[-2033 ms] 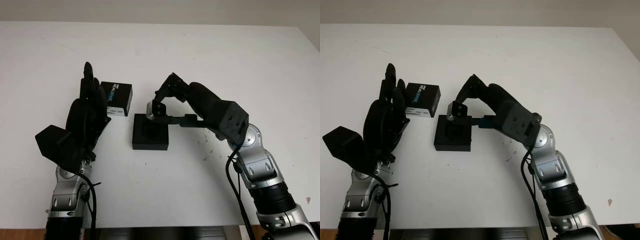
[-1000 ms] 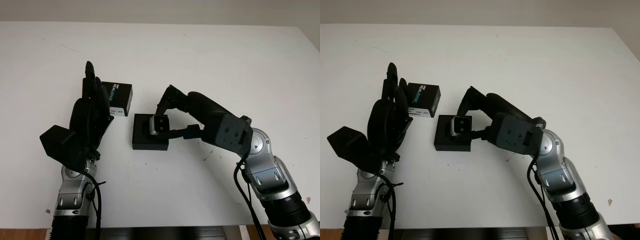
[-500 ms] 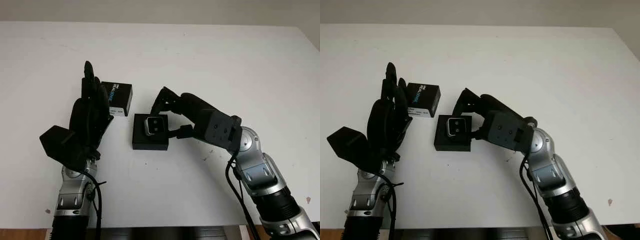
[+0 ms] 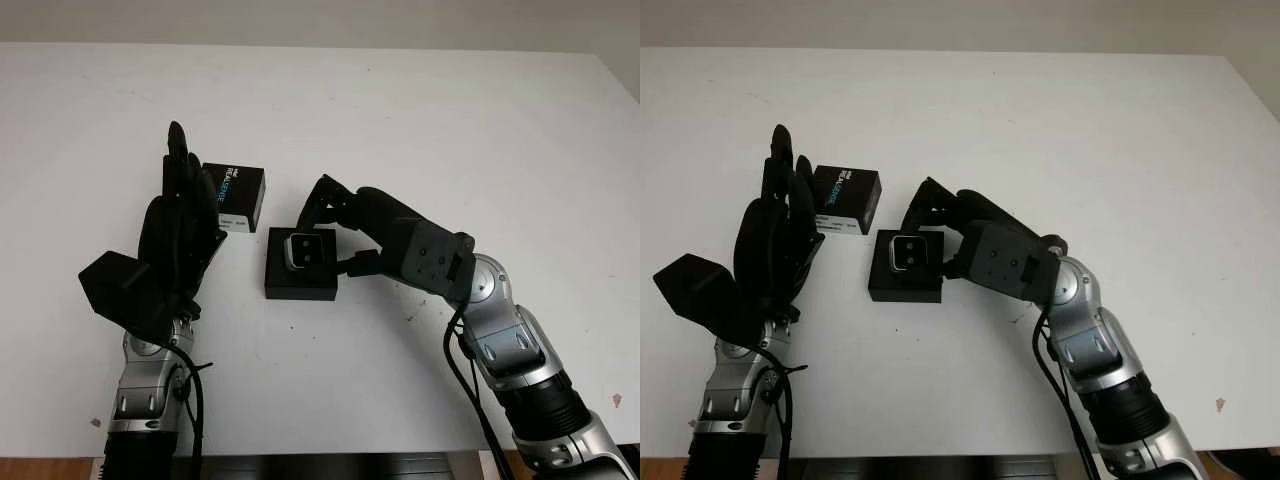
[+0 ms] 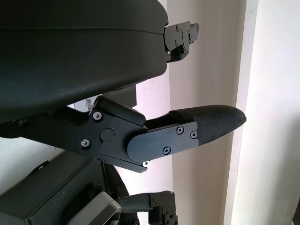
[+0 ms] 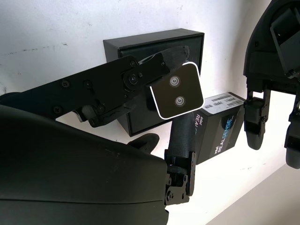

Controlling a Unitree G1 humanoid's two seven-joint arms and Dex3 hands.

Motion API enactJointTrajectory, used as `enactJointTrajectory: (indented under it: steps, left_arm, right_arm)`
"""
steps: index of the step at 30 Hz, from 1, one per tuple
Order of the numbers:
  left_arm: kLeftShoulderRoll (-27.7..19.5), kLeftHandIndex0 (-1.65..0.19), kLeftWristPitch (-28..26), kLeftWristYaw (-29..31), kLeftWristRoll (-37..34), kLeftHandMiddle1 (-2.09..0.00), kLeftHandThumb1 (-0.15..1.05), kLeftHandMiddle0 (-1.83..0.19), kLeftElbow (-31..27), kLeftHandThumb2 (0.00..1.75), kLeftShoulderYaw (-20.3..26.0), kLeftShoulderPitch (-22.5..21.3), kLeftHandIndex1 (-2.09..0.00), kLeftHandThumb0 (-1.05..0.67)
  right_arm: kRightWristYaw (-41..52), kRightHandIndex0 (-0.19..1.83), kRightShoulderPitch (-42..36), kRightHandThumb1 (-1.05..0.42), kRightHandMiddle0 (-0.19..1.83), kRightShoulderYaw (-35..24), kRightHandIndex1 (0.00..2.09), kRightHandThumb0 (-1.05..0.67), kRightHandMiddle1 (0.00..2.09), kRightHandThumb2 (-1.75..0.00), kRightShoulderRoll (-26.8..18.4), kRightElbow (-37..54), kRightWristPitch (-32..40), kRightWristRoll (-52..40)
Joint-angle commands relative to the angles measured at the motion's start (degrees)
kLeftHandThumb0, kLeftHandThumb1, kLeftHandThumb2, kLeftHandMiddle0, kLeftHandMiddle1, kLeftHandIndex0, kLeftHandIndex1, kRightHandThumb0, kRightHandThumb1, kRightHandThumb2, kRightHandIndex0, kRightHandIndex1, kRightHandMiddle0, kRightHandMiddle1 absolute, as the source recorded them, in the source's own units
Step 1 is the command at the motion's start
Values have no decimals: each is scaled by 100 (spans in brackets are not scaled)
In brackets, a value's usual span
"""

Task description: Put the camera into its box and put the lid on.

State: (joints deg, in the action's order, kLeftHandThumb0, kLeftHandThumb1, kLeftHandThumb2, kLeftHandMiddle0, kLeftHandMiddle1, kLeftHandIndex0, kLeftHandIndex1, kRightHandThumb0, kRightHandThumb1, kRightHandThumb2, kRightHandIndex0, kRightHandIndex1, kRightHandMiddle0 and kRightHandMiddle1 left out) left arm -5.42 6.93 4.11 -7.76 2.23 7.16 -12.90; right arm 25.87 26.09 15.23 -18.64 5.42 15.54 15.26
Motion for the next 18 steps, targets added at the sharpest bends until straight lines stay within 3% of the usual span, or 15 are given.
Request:
enactJointTrajectory:
  steps: [1,18]
  left_arm:
    - [32,19,30,-1,4,0,105,19,26,65,-1,0,0,-80]
    - [41,19,51,2,2,0,105,19,-13,66,-5,26,0,-80]
  right_arm:
    - [-9,26,66,-105,18,15,35,-34,203,-8,14,71,-7,15]
    - [-56,27,9,-105,20,68,39,-33,204,-7,-8,71,-28,279]
